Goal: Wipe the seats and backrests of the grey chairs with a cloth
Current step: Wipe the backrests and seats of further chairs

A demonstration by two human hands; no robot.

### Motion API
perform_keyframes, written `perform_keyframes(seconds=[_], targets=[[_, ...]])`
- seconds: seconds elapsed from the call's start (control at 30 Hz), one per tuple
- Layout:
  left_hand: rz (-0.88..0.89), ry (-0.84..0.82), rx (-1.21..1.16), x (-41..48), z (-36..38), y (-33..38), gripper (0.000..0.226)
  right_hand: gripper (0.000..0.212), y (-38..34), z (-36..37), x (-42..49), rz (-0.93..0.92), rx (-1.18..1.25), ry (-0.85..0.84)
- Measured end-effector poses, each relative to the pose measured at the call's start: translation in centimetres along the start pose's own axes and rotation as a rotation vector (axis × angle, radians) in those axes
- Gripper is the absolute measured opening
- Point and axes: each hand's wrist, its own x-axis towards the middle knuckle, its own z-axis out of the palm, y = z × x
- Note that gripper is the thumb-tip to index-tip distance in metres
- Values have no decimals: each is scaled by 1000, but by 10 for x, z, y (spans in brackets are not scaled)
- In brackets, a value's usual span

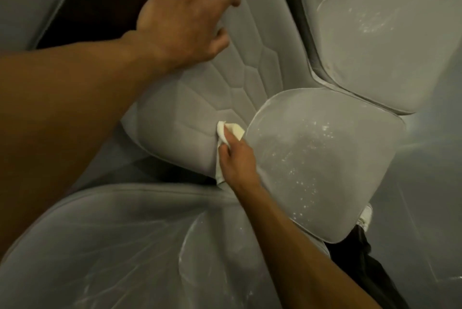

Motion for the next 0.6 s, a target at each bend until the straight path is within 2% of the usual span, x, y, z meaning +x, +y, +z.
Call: perform_keyframes(seconds=[0.1,0.23,0.33,0.4,0.5,0.6], targets=[[-40,44,-194,-41,-14,0,47,48,4,-8,-13,-16,-69,-61],[-64,27,-373,-163,-35,3,38,46,9,-1,-57,20,-82,-67],[-111,-12,-411,-272,-50,10,33,44,7,11,-97,7,-118,-114],[-204,-29,-430,-337,-58,21,35,45,5,25,-123,-4,-137,-179],[-316,-37,-439,-422,-65,38,36,48,-7,48,-161,122,-31,-187],[-326,-96,-398,-487,-58,49,37,46,-27,70,-188,160,29,-217]])
